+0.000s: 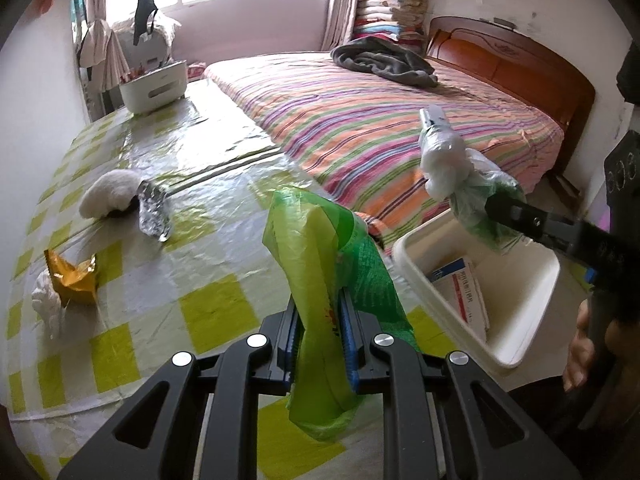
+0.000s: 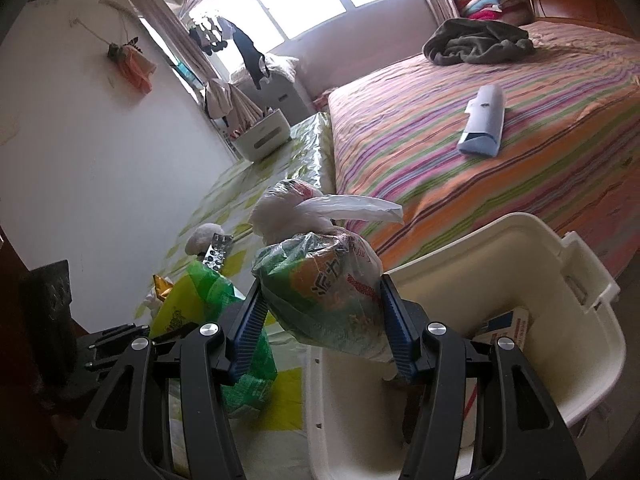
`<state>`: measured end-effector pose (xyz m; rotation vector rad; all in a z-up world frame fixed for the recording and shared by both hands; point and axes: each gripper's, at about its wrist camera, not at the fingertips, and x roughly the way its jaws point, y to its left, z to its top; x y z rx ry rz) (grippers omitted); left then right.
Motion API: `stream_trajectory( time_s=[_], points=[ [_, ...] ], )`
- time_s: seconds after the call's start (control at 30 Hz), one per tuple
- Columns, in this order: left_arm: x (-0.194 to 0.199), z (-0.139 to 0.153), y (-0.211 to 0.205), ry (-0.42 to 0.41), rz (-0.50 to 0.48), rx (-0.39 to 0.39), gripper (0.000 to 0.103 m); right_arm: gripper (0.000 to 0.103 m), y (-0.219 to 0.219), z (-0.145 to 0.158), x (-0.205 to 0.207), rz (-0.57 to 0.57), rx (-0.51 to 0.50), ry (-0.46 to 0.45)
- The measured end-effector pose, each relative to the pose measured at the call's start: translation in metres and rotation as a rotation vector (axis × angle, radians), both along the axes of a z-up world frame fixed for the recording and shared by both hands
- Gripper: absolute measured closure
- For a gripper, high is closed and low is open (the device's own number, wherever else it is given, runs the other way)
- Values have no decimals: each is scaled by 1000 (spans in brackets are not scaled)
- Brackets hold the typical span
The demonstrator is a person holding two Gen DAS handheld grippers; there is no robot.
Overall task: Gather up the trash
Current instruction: 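Carry the snack bag over the white bin with the right tool while the left tool lifts the wipes pack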
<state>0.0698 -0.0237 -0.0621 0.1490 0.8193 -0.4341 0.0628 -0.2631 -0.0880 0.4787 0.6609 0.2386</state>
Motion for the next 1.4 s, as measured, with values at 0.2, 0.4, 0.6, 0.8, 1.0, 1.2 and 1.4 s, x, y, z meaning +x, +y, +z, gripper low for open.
stream_trajectory(
  time_s=[0.2, 0.4, 0.6, 0.8, 1.0, 1.2, 1.4],
  points=[
    [-2, 5, -23, -12, -39, -14, 85, 49, -15, -4, -6, -28, 3, -2],
    [-4, 9, -44, -34, -67, -10, 89, 49, -37, -8, -14, -73, 10, -1],
    [-5, 15, -57, -54, -80, -11, 89, 49, -51, -12, -20, -99, 21, 0],
    [-8, 17, -68, -74, -93, 3, 92, 49, -50, -11, -21, -97, 25, -5],
    [-9, 18, -76, -82, -103, 11, 92, 49, -54, -11, -24, -101, 29, -13],
    [-8, 18, -83, -82, -115, 10, 93, 49, -61, -11, -27, -121, 35, -19],
    [-4, 19, -93, -81, -131, 4, 93, 49, -68, -12, -31, -143, 32, -24]
  ],
)
